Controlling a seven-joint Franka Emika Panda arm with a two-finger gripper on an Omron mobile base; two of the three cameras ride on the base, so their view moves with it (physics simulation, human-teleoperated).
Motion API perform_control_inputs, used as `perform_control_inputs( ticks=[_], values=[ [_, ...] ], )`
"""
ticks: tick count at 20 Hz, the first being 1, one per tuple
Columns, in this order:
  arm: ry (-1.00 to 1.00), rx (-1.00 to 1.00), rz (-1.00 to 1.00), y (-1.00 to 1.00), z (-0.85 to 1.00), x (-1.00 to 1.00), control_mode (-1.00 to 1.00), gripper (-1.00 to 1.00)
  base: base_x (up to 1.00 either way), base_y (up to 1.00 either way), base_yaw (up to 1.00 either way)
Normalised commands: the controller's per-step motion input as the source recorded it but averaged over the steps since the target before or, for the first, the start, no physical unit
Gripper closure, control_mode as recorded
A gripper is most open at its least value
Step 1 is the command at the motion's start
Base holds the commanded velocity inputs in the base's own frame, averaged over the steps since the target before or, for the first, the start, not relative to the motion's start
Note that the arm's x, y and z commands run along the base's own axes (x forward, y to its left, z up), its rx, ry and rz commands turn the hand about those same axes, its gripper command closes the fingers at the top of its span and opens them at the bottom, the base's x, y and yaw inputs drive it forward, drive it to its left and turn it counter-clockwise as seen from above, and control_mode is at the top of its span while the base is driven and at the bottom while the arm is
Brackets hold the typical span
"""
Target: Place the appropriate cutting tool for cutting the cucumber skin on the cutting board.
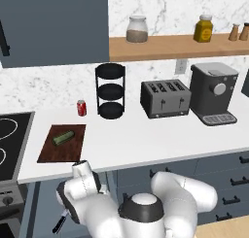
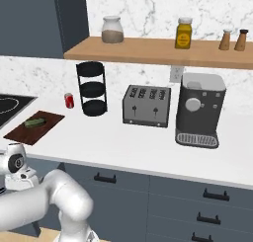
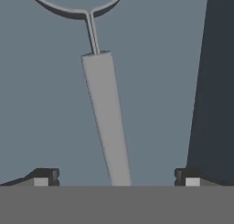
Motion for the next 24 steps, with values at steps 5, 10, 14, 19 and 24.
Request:
perform_control_inputs(
  ticks=[5,10,14,19,24],
  values=[
    [-0.08,0.06,0.0,0.23,-0.78,-1.0,-1.0,-1.0,0.0,0.0,0.0],
    [-0.14,0.08,0.0,0.18,-0.68,-1.0,-1.0,-1.0,0.0,0.0,0.0],
    [-0.12,0.07,0.0,0.24,-0.32,-0.29,-1.0,-1.0,0.0,0.0,0.0],
    [-0.1,0.01,0.0,-0.06,-0.17,-0.04,-1.0,-1.0,0.0,0.0,0.0],
    [-0.01,0.07,0.0,-0.35,-0.02,-0.1,-1.0,-1.0,0.0,0.0,0.0]
  ],
)
